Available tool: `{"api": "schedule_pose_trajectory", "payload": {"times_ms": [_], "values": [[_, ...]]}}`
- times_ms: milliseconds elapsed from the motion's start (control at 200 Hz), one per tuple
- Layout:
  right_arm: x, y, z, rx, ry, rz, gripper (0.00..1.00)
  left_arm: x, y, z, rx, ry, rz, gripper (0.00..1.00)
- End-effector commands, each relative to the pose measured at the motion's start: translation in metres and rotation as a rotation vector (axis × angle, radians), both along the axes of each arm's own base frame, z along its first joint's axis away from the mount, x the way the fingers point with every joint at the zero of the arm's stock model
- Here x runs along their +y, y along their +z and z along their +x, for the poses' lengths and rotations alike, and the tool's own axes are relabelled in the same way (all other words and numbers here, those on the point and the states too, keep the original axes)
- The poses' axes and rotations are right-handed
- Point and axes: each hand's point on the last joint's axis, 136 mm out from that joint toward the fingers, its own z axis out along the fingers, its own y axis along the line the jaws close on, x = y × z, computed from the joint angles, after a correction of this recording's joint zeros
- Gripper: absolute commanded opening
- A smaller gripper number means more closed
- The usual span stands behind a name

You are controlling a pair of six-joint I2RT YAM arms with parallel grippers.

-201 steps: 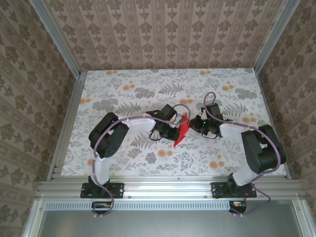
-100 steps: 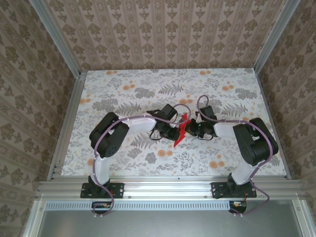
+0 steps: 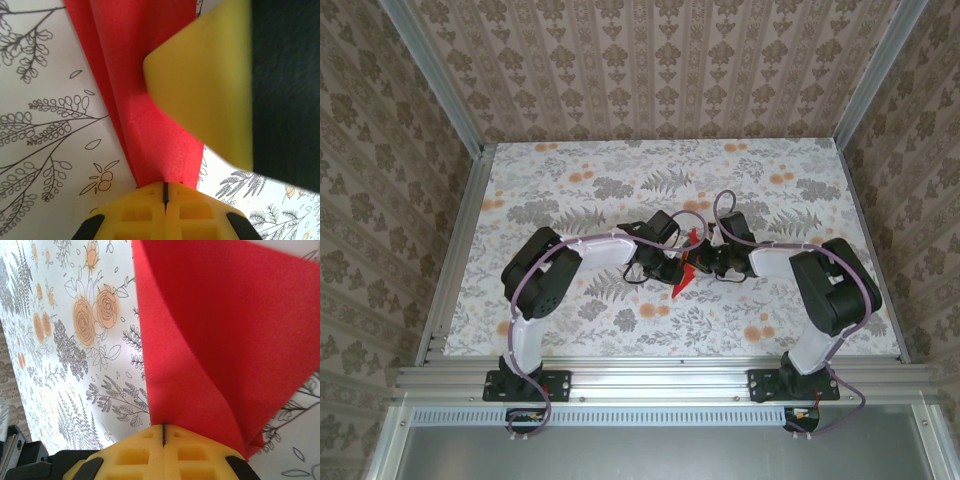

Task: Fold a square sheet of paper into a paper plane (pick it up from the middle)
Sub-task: Fold the wing for the fifth time at the center of the table.

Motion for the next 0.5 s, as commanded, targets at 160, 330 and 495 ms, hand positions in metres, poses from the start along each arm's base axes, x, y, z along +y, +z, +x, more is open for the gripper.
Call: {"api": "schedule_pose_trajectory", "payload": {"times_ms": [160, 330, 495], "values": [[-0.005, -0.03, -0.002, 0.078, -0.043, -0.037, 0.02, 0.028, -0.034, -0.019, 0.061, -0.012, 0.152, 0.0], [-0.014, -0.041, -0.005, 0.106, -0.067, -0.092, 0.02, 0.018, -0.009, -0.009, 0.035, 0.014, 0.07, 0.0], [-0.015, -0.045, -0.007, 0.117, -0.068, -0.1, 0.02, -0.005, 0.043, 0.01, -0.009, 0.068, -0.144, 0.16]]}}
